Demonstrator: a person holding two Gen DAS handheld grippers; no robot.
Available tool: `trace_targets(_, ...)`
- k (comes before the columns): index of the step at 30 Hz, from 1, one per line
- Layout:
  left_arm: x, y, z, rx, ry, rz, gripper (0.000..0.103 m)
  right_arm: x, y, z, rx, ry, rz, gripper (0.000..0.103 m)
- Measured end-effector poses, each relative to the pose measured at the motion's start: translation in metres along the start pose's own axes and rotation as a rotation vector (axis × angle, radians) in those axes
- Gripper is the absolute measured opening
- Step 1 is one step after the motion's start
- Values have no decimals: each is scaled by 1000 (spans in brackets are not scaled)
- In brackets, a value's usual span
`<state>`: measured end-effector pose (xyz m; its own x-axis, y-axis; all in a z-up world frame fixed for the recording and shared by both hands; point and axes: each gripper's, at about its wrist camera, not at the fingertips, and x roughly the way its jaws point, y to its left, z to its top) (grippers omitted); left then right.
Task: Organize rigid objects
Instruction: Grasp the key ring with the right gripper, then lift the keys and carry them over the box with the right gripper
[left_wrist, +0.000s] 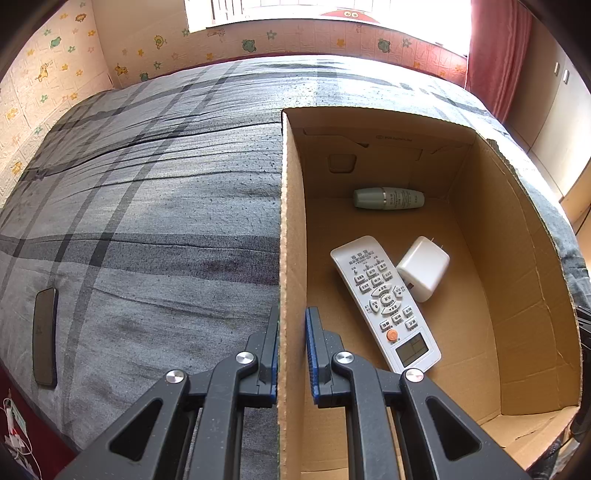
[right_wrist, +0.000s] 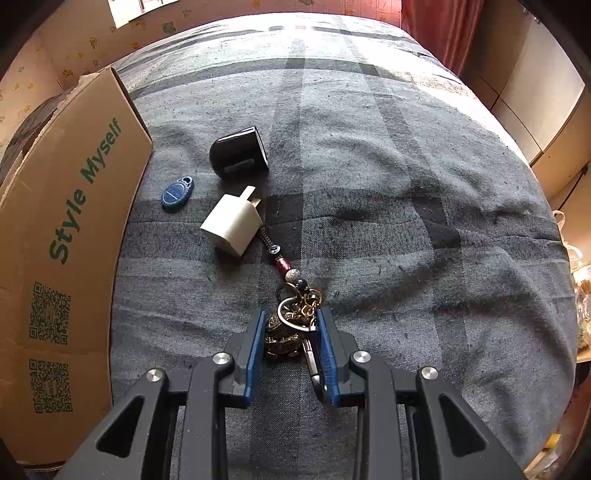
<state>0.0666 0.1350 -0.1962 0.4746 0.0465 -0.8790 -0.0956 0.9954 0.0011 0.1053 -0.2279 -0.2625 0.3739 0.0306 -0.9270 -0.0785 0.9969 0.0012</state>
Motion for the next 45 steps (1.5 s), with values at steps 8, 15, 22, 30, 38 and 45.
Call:
trace_targets(8,-1,-1,1,6,0,3,13,-22,6,4,0,-34,3,29)
trace_targets(15,-1,-1,1,6,0,3,13,-52,7,12,-9,-83,9,29)
trace_targets(22,-1,-1,1,6,0,3,13,-77,17,21,-42,-118,22,29)
trace_targets(30,-1,0,1,6,0,3,13,-107,32,32,-80,-172,40,29)
trace_targets(38,0,-1,0,2,0,-1,13,-133,54,47,-131,-234,67,29)
trace_targets(45,-1,-1,1,2,0,0,13,-150,78,59,-178,-274,93,29)
